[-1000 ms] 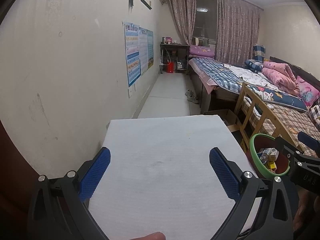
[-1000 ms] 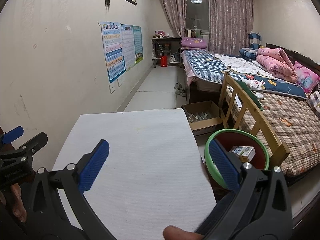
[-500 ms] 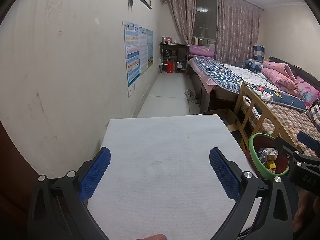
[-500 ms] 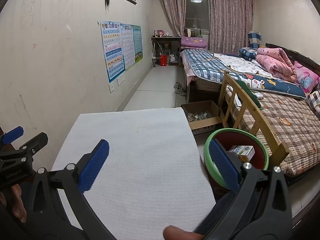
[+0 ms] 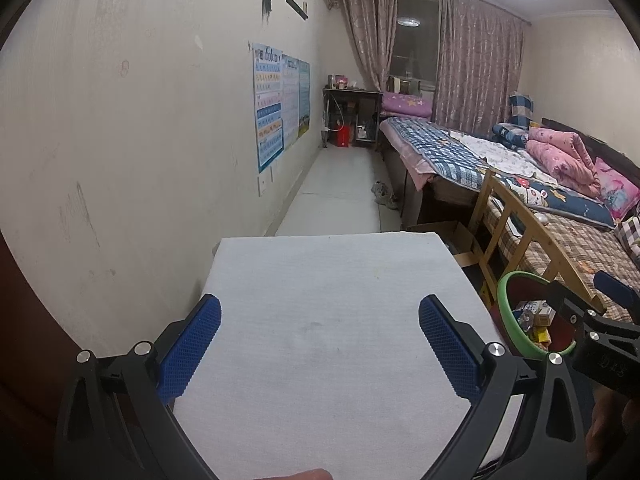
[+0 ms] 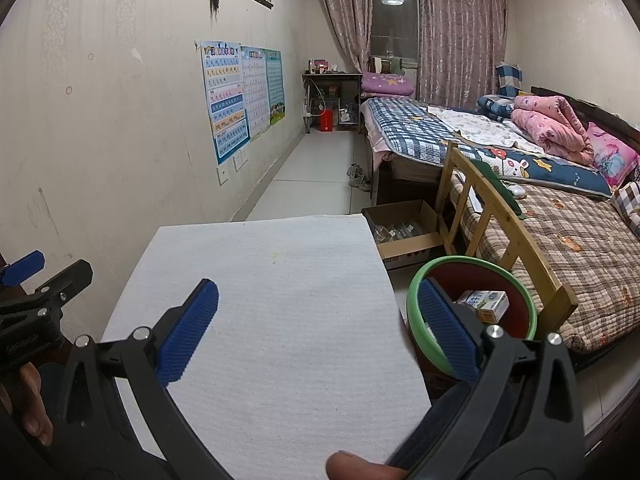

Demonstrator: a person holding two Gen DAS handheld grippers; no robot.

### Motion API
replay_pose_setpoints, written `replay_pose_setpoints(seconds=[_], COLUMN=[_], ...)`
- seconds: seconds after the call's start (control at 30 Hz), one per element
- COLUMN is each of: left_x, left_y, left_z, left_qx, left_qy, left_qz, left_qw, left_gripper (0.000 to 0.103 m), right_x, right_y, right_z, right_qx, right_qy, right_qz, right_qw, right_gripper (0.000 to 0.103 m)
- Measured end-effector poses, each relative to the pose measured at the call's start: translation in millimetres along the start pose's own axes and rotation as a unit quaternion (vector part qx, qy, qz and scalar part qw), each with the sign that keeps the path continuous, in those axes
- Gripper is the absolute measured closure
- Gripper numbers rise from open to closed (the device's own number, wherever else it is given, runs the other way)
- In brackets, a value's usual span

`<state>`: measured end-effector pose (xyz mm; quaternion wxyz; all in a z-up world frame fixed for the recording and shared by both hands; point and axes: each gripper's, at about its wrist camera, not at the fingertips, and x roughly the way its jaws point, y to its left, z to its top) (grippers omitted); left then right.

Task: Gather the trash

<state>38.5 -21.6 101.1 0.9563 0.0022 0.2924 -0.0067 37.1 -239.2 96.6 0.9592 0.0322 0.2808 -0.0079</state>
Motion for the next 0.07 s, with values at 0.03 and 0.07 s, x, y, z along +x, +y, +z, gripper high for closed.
replay_pose_setpoints(seconds=[0.03,0.07], left_x=[-0.2,-0.6], left_y=[-0.7,-0.9], left_z=[-0.3,-0.4], left_qx=[0.002,0.003], left_qy=[0.0,0.0], left_qz=[0.001,0.001], left_qw=[1.0,1.0], left_gripper=[0.008,0.008], right_x=[-0.1,0.0], right_y=[0.3,0.1], right_z=[-0.1,0.0], right_qx=[0.0,0.0], right_qy=[0.0,0.0], right_qz=[0.0,0.0], right_qw=[1.0,1.0], right_gripper=[0.005,0.005])
